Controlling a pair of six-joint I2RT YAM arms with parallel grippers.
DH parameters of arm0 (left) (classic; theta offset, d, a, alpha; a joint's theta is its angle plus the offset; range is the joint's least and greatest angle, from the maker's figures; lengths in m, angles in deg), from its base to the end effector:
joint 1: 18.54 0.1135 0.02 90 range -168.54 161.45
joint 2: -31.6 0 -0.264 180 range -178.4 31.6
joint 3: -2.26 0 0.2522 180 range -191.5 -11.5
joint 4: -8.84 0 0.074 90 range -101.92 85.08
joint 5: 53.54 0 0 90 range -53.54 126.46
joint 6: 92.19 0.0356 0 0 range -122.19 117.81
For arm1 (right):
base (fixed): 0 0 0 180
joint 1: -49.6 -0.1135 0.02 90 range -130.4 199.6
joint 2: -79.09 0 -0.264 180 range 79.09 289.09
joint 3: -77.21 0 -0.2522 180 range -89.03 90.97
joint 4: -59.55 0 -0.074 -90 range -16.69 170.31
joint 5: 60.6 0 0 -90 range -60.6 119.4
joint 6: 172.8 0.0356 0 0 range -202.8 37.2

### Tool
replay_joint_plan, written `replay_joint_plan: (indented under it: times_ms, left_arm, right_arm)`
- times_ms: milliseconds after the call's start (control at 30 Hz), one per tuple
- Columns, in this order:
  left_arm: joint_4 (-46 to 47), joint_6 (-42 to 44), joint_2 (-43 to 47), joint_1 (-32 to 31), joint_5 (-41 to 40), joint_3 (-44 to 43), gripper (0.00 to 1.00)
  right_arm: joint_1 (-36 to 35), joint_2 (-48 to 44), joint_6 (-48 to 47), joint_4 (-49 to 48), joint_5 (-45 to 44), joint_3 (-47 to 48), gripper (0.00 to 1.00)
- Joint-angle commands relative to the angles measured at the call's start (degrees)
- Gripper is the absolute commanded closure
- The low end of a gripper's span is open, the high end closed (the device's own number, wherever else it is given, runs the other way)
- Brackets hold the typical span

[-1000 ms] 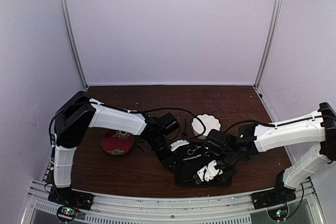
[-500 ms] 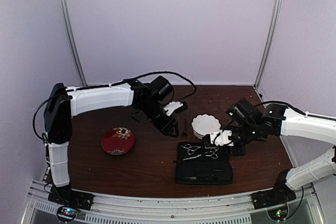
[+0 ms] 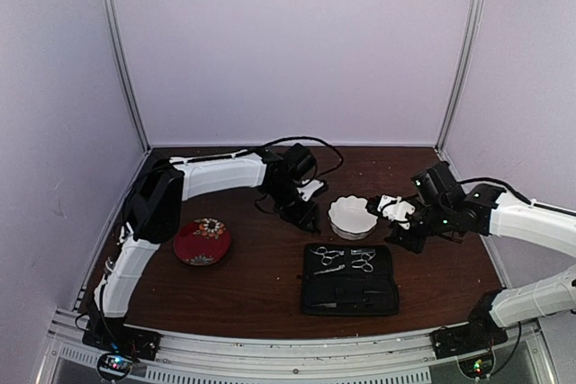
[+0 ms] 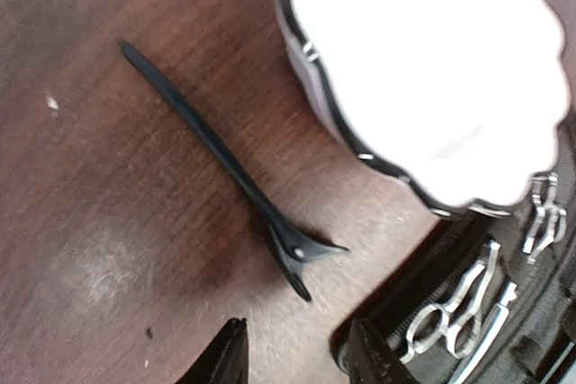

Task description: Sort the hair-cutting tools

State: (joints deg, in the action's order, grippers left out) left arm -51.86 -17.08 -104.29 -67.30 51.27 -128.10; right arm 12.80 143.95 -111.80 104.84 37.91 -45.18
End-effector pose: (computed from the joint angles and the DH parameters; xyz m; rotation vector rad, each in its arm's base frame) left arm 0.3256 -0.3852 0.1737 0.9069 2.7103 -0.6325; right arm 0.1766 0.1387 0.2340 -1.4045 2.0555 0.2421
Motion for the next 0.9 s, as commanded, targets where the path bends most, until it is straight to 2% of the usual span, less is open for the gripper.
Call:
replay_joint_plan:
  times_ms: [0, 233, 400, 700, 867]
  left_arm:
    - [-0.1, 1.3, -3.1, -0.1, -0.5, -3.3, 0.58]
    - [0.8, 0.8, -5.6, -0.1, -1.7, -3.7, 0.64]
    - [2.1, 0.6, -6.3, -0.1, -2.1, -3.5, 0.73]
    - [5.5, 2.2, -6.8, -1.0, -3.6, -2.3, 0.78]
    - [6.3, 4.1, -5.7, -2.0, -6.4, -1.5, 0.92]
  right_arm:
    - [0.4, 0.4, 1.5, -3.2, -0.8, 0.0, 0.67]
    - [0.4, 0.9, 1.1, -3.0, -0.3, -0.1, 0.67]
    - [0.4, 1.0, 1.0, -3.0, -1.1, 0.1, 0.67]
    - [0.4, 1.4, 0.9, -3.1, -2.3, 0.1, 0.67]
    - [0.4, 1.9, 1.0, -3.1, -3.0, 0.3, 0.68]
